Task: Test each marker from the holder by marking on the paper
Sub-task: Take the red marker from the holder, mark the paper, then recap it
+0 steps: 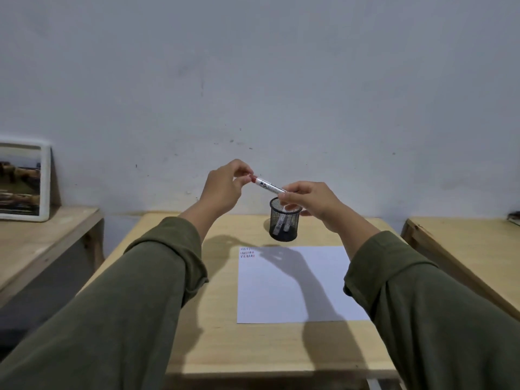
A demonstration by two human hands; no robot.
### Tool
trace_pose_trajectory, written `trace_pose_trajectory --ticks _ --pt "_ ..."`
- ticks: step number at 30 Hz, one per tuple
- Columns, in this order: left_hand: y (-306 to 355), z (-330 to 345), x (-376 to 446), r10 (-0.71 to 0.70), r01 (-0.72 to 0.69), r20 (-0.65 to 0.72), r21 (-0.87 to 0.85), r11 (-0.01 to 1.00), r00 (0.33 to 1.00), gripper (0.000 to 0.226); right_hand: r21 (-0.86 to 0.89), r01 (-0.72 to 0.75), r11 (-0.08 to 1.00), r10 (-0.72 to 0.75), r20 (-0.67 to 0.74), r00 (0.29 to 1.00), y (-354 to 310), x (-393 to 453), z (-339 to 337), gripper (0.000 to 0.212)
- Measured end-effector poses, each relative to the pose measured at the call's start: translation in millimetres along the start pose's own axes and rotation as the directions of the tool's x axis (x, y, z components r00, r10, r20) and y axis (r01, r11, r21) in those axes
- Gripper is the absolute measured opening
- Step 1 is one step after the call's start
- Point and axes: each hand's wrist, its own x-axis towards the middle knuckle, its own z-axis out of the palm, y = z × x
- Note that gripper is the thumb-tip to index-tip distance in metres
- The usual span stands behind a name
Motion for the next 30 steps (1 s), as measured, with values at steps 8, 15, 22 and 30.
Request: trace_pose_trajectory --ticks 8,15,22,30 --pt "-7.4 0.6 -17.4 -0.072 0.071 -0.016 -0.053 0.996 0.997 0.012 0.484 -0.056 0.873 0.062 0.003 0.998 -5.4 -4.0 10.1 0.010" --pt "8.4 13.5 -27.6 -0.006 0.008 0.027 -0.066 0.998 1.000 0.021 0.618 0.018 0.786 0.028 -0.064 0.998 0.9 -2.7 36.0 0.014" --pt "6.3 19.5 -27.1 -0.057 0.055 0.081 0.037 0.998 0.995 0.029 0.615 0.076 0.785 -0.010 -0.110 0.994 3.2 -2.1 40.2 0.015" --pt "-6.5 16.4 -23.3 -0.210 0.231 0.276 -0.046 0.972 0.938 0.034 0.574 0.098 0.813 -0.052 -0.096 0.994 10.4 -3.6 44.3 0.009"
